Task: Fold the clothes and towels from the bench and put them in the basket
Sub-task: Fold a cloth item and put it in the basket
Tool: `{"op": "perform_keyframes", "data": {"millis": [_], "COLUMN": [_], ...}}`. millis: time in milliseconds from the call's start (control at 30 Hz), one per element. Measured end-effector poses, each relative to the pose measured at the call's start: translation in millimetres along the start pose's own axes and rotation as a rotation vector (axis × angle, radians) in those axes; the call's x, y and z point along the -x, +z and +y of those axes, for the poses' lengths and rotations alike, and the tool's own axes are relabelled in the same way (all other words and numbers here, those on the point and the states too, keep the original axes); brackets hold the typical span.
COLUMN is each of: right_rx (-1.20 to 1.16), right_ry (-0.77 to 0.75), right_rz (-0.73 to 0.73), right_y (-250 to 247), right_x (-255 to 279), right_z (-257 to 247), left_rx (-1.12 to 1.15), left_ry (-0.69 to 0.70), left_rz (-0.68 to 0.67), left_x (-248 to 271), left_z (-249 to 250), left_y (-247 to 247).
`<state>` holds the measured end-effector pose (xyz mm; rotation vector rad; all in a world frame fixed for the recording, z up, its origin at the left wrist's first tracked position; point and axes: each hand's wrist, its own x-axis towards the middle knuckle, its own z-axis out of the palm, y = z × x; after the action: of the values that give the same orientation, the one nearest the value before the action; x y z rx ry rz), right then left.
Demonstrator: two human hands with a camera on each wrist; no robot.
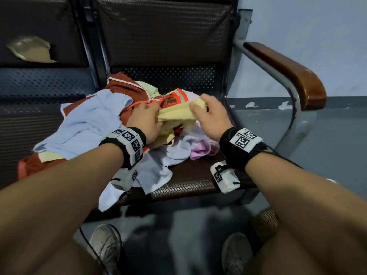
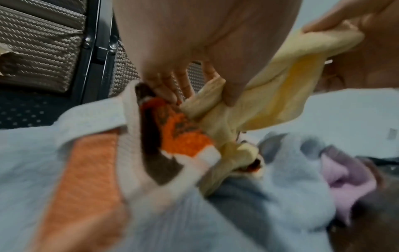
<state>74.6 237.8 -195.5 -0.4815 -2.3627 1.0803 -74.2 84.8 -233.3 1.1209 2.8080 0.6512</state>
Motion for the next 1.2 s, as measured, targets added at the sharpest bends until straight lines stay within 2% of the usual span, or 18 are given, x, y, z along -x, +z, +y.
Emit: {"op": "perform_keyframes", "data": {"millis": [67, 100, 167, 267, 333, 400, 467, 567, 600, 700, 767, 800, 867, 933, 1000, 1033, 1100, 1200], "right_rx": [-0.049, -0.092, -0.22, -0.296, -0.163, 0.006, 0.156, 0.431, 0.385, -0.002, -0.212, -0.276, -0.354, -0.436, -0.439, -0.376, -0.191, 0.021], "right_ry": [0.012, 0.022, 0.041, 0.052, 0.074, 0.125, 0.139, 0.056, 0.036, 0.055, 0.083, 0.09, 0.101, 0.136, 0.195, 0.223, 0.263, 0.115], "right_rz": [0.114, 0.184, 0.305, 0.344, 0.322, 0.255, 0.077, -0.135, -0.156, -0.103, -0.011, 0.035, 0.133, 0.267, 0.34, 0.334, 0.216, -0.064], "right_y": [-10, -15, -23, -25, -23, -20, -13, -2, -2, -4, -10, -12, -19, -28, -38, -41, -42, -35], "right_x": [-3, -5, -6, -3, 2, 6, 11, 13, 12, 9, 9, 10, 9, 6, 1, -1, 3, 18], "right_z": [-1, -3, -7, -11, -12, -9, -12, -19, -22, -29, -33, -35, -38, -36, -28, -22, -8, 0], "left_rx": [0.017, -0.013, -0.137, -0.187, -0.108, 0.073, 0.236, 0.387, 0.419, 0.499, 0.521, 0.431, 0.085, -0.147, -0.124, -0.056, 0.188, 0.555], "left_ry": [-0.004, -0.021, -0.076, -0.064, -0.022, 0.065, 0.205, 0.348, 0.367, 0.341, 0.252, 0.219, 0.206, 0.158, 0.088, 0.088, 0.12, 0.167], "left_rz": [0.131, 0.145, 0.08, 0.086, 0.134, 0.178, 0.212, 0.239, 0.244, 0.228, 0.092, -0.008, -0.18, -0.147, 0.004, 0.059, 0.1, 0.092], "left_x": [-4, -5, -3, 6, 10, 12, 18, 29, 31, 34, 31, 30, 28, 26, 24, 24, 23, 27], "left_z": [4, 4, -2, -13, -11, 1, 19, 52, 60, 64, 51, 42, 21, 8, 6, 11, 27, 62], "left_y": [-9, -12, -14, -10, -13, -23, -34, -48, -51, -53, -51, -48, -39, -35, -36, -38, -44, -53]}}
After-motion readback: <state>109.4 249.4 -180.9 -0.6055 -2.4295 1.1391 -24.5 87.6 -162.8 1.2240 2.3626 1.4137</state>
